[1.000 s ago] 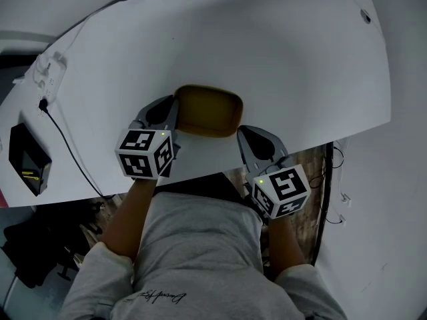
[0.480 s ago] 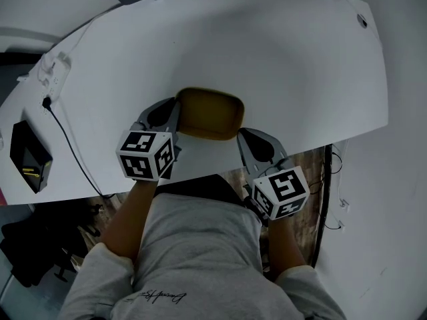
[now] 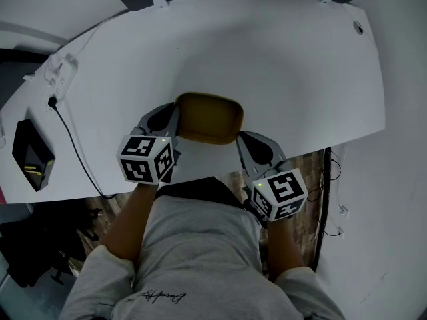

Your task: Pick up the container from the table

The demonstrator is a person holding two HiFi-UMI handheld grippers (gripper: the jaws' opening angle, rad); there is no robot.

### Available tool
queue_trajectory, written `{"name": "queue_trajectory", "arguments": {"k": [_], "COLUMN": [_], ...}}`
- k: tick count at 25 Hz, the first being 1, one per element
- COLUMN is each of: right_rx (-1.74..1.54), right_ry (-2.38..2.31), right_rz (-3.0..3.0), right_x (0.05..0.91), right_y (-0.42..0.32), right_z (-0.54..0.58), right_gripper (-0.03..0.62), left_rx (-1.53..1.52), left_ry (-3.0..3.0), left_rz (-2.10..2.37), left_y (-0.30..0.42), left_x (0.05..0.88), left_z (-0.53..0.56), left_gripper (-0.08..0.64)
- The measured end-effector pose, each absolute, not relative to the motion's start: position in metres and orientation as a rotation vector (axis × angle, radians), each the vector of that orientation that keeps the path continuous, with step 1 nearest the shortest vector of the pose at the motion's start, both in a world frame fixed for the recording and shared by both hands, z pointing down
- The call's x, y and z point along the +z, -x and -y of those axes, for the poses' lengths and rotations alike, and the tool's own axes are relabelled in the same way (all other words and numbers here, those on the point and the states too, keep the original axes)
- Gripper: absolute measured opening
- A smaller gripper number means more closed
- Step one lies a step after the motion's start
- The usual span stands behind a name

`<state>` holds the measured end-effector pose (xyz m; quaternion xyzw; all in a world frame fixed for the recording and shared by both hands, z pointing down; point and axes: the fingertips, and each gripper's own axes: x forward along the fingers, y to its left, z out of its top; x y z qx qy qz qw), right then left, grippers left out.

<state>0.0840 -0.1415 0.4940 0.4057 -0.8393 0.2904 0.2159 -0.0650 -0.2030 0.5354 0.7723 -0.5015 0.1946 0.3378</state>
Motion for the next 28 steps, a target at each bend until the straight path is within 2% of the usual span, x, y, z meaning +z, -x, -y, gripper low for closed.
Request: {"name": "queue_trajectory", "arguments": {"k": [28], "right_rx": [0.671], "right_ry": [-1.175], "right_rz": [2.374], "right_x": [0.444], "right_y": [-0.089], "right_z": [0.126], "right_gripper": [0.015], "left_rx": [0.399], "left_ry": [-2.089], "left_rz": [1.386], "left_y": [0.08], "left_x": [0.471], "left_z": [0.189], "left_gripper": [0.014]}}
